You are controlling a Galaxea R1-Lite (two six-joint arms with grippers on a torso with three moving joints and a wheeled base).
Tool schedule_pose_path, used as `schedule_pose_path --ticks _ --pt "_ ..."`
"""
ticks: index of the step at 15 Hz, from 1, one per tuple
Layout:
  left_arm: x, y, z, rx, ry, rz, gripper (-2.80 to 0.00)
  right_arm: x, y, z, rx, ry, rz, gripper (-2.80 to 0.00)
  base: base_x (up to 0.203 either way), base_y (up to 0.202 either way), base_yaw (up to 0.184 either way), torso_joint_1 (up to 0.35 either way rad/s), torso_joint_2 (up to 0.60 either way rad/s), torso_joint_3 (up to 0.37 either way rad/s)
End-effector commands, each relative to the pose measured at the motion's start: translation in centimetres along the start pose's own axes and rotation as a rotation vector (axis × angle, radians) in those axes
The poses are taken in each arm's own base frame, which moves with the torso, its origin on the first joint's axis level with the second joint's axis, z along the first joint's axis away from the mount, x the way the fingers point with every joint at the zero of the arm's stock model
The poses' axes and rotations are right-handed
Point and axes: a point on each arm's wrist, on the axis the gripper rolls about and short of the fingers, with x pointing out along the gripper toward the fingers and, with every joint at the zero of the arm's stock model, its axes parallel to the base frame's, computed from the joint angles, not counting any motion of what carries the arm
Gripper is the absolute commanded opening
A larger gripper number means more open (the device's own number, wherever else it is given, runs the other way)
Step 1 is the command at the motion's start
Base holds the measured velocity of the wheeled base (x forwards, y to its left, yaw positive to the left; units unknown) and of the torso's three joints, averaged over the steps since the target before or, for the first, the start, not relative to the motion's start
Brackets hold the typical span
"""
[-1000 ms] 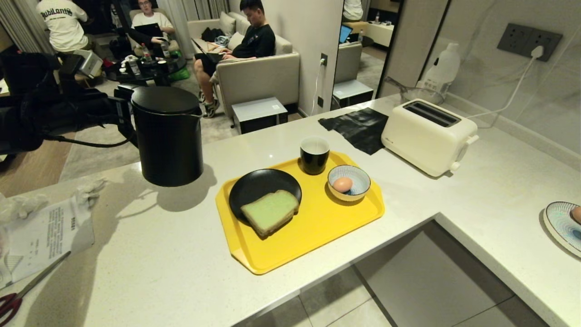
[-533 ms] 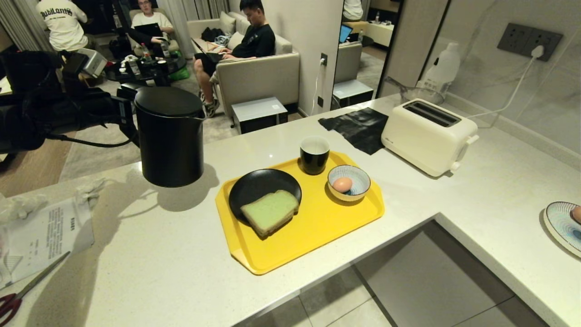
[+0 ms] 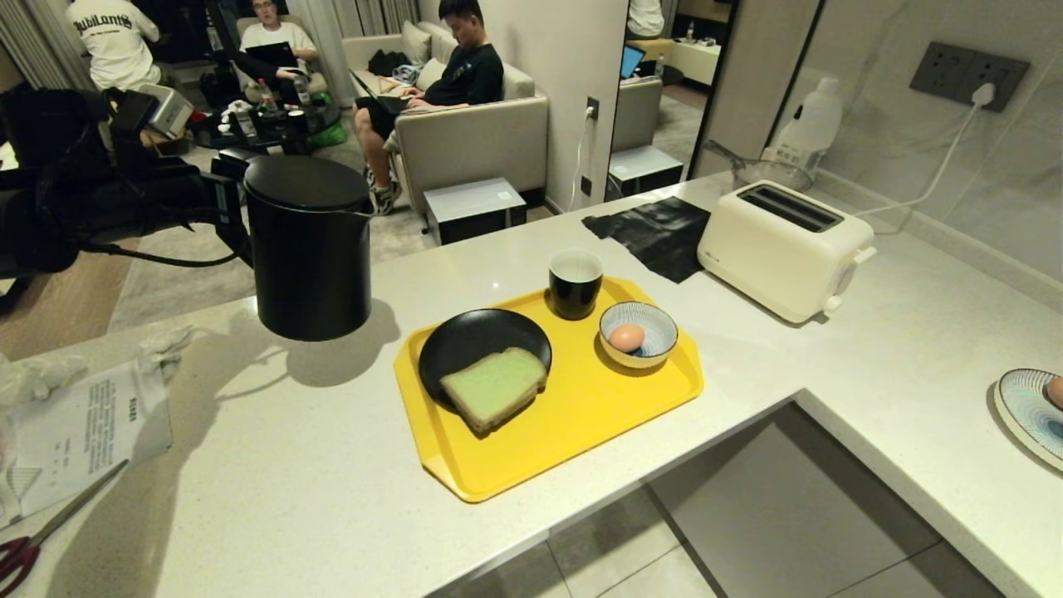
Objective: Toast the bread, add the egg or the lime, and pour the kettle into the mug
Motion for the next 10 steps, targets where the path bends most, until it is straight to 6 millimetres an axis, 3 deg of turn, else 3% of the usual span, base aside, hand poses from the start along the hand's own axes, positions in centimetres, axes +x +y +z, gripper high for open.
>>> schedule_pose_path --ticks 1,10 --pt "-0.10 0.02 0.12 0.003 -0.003 0.003 -2.80 0.00 0.00 -0.01 -0.001 0.002 0.001 -2.80 0.000 0.000 0.000 0.000 0.00 0.000" --pt "-0.03 -0.01 0.11 0.003 -0.002 0.007 -2.80 0.00 0.00 0.00 -0.001 0.001 0.001 -2.80 0.000 0.000 0.000 0.000 0.00 0.000"
